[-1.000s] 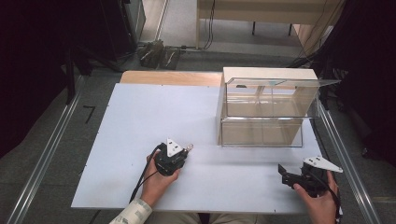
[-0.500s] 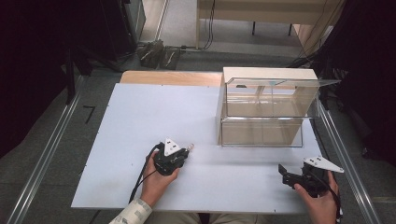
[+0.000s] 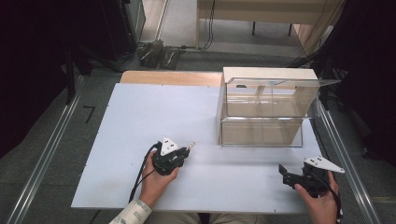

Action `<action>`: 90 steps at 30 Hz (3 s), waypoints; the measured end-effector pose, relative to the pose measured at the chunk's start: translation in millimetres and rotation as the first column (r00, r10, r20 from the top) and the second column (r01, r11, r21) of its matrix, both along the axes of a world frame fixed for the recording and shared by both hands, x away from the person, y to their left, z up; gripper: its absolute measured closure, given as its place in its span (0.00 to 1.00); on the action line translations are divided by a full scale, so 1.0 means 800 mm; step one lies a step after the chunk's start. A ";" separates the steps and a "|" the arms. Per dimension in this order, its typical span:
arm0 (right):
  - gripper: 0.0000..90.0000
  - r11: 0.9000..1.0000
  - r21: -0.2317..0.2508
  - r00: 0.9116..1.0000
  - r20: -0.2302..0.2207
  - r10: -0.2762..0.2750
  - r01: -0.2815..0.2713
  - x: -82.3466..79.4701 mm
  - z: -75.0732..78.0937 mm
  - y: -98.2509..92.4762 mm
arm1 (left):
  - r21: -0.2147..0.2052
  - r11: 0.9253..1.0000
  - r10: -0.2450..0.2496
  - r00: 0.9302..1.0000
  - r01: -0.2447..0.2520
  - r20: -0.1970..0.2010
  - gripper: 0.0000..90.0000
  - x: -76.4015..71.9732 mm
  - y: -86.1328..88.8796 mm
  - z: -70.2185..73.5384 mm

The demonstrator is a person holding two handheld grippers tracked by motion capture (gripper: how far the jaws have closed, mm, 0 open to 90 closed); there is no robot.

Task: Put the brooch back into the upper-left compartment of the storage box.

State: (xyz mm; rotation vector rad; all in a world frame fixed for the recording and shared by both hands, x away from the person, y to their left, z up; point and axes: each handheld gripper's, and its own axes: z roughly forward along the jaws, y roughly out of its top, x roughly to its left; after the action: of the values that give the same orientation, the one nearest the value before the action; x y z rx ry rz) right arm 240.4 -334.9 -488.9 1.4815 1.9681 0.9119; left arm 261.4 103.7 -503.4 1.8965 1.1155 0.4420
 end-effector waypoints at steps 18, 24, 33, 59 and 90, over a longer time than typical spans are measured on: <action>0.03 1.000 0.006 1.000 0.000 0.001 -0.001 -0.001 0.000 -0.001 | -0.060 0.998 -0.031 0.999 0.033 0.034 0.89 -0.012 -0.002 0.028; 0.03 1.000 0.008 1.000 0.000 0.001 -0.001 -0.001 0.001 -0.001 | -0.075 0.996 -0.035 0.998 0.038 0.048 0.89 -0.015 -0.005 0.034; 0.03 1.000 0.008 1.000 0.000 0.005 -0.005 -0.001 0.001 -0.001 | -0.093 0.994 -0.053 0.997 0.058 0.063 0.89 -0.018 -0.011 0.046; 0.03 1.000 0.008 1.000 -0.001 0.001 -0.001 0.000 0.001 0.000 | -0.129 0.988 -0.072 0.988 0.089 0.134 0.89 -0.023 -0.026 0.080; 0.03 1.000 0.016 1.000 -0.001 0.012 -0.012 0.000 0.002 -0.001 | -0.154 0.977 -0.116 0.975 0.146 0.190 0.89 -0.013 -0.053 0.125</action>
State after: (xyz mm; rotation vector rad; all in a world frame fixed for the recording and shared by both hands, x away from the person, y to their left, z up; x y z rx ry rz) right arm 240.1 -335.3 -487.7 1.4810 1.9763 0.9343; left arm 251.2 61.2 -403.3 1.7341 0.8749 0.4223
